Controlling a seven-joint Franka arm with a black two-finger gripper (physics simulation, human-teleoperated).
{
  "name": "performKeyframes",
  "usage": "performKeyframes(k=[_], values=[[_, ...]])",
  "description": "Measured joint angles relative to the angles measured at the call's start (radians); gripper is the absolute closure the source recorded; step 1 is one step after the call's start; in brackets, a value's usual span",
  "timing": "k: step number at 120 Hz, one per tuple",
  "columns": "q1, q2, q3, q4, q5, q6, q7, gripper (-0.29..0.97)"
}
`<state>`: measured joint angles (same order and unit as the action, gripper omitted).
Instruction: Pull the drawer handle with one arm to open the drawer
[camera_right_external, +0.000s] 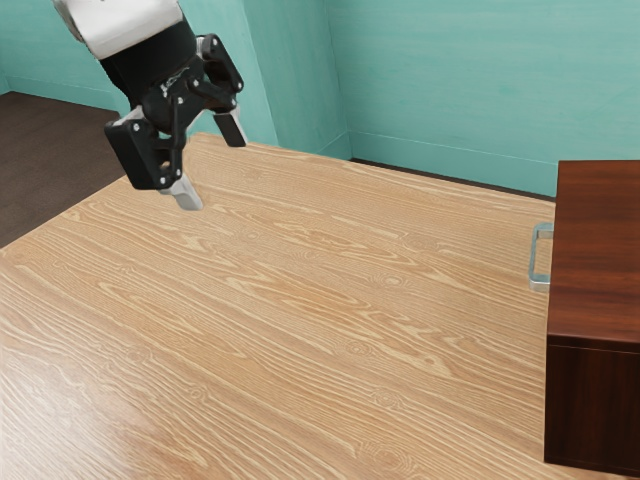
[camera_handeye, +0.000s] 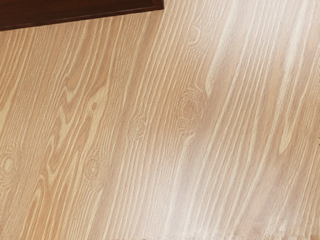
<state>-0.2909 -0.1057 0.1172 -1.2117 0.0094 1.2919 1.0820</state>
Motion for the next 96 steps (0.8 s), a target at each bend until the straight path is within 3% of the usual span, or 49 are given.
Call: performKeyframes(k=[40,71,96], values=[[-0.043,0.059,-0.001,-0.037,0.011,-0.018,0.508,0.00],[-0.127,0.188,-0.004,-0.092,0.013,0.177,0.806,0.00],[-0.032,0.287,-0.009,-0.078,0.012,0.350,0.986,0.00]])
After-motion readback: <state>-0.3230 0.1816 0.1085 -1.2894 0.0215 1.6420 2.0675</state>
